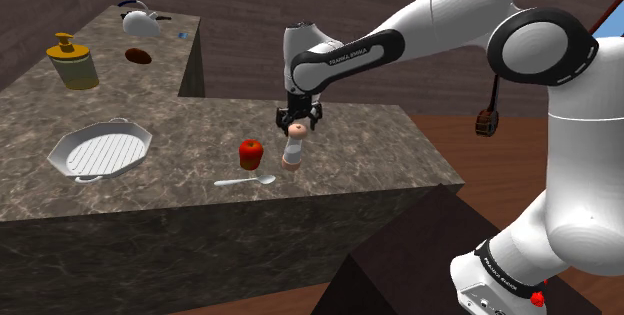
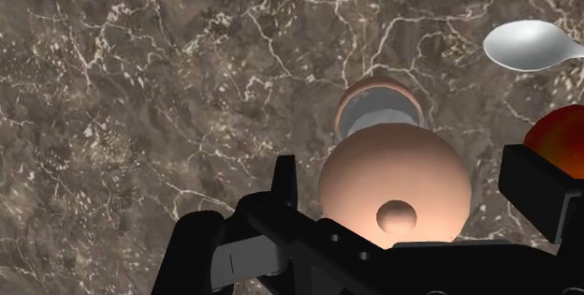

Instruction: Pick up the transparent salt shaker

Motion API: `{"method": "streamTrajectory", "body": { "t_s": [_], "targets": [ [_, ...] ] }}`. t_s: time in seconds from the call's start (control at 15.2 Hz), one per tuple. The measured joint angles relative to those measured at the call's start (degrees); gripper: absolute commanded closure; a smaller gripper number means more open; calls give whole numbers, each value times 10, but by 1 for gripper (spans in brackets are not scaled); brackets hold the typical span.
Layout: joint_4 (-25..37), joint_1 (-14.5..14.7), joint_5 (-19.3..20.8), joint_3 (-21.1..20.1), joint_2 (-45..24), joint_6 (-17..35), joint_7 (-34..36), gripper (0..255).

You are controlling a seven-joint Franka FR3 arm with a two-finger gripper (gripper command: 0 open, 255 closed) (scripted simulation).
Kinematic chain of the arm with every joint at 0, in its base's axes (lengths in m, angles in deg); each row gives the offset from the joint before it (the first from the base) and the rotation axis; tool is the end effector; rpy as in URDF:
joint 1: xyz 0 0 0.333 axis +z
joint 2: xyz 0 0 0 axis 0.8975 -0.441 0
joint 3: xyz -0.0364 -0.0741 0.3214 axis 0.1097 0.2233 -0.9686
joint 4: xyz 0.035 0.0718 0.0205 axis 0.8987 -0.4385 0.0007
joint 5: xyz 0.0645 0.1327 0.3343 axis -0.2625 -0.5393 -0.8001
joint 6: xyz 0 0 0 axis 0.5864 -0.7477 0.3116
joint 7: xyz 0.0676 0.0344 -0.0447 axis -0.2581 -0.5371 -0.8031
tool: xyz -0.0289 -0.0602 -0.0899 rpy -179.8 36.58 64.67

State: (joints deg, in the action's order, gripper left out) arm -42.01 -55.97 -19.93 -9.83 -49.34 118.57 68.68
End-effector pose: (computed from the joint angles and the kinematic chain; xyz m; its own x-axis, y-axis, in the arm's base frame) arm 0.6340 0.1767 0.2824 0.9645 -0.2492 -0.0876 -0.2362 -0.9621 0.1364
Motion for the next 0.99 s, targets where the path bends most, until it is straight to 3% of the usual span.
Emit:
{"method": "streamTrajectory", "body": {
  "t_s": [0.13,0.2,0.99],
  "targets": [
    [0,0,2,1,-8,7,1,0],
    [0,0,2,1,-10,10,1,255],
    [-2,-1,1,1,-5,7,0,255]
  ]
}}
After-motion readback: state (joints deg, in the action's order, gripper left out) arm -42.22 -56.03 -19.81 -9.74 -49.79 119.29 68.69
